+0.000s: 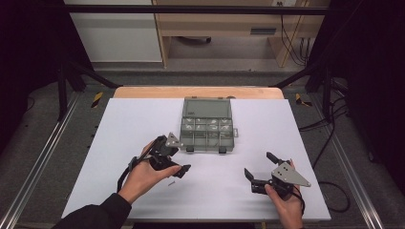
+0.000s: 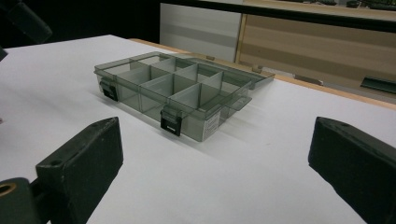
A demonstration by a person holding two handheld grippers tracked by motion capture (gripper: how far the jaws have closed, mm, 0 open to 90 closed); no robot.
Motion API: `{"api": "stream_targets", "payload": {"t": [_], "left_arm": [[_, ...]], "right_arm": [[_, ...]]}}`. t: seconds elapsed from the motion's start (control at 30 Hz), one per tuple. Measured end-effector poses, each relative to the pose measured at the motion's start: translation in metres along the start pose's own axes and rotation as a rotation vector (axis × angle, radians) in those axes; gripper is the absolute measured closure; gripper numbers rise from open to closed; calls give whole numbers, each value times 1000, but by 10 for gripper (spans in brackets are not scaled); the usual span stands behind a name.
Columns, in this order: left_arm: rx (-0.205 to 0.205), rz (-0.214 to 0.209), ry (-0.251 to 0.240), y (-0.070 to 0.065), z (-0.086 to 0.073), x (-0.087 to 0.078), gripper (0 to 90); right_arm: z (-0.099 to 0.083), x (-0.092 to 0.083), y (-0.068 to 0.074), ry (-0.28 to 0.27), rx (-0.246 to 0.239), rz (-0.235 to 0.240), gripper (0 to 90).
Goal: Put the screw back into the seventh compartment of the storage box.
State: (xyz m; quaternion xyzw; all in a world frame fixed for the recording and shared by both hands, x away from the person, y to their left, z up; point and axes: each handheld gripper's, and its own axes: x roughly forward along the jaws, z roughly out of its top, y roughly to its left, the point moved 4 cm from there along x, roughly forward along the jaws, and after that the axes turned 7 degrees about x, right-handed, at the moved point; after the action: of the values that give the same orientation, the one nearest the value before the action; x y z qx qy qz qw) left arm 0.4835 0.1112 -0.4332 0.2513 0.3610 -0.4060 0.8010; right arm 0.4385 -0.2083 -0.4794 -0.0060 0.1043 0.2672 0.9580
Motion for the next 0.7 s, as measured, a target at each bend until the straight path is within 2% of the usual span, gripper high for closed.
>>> {"api": "stream_targets", "payload": {"t": [0.27,0.43,0.6,0.7], "left_arm": [[29,-31,49,-9,-11,0,101],[57,-55,101,-15,-19,4,96],[65,-75,140,-19,-26,9,91],[89,-85,177,-19,-29,12,97]], "right_arm": [[0,-1,-1,-4,3,-2,31],[0,-1,0,-5,5,-1,31],[1,-1,-1,-8,10,-1,31],[0,-1,-1,-6,8,0,31]]}}
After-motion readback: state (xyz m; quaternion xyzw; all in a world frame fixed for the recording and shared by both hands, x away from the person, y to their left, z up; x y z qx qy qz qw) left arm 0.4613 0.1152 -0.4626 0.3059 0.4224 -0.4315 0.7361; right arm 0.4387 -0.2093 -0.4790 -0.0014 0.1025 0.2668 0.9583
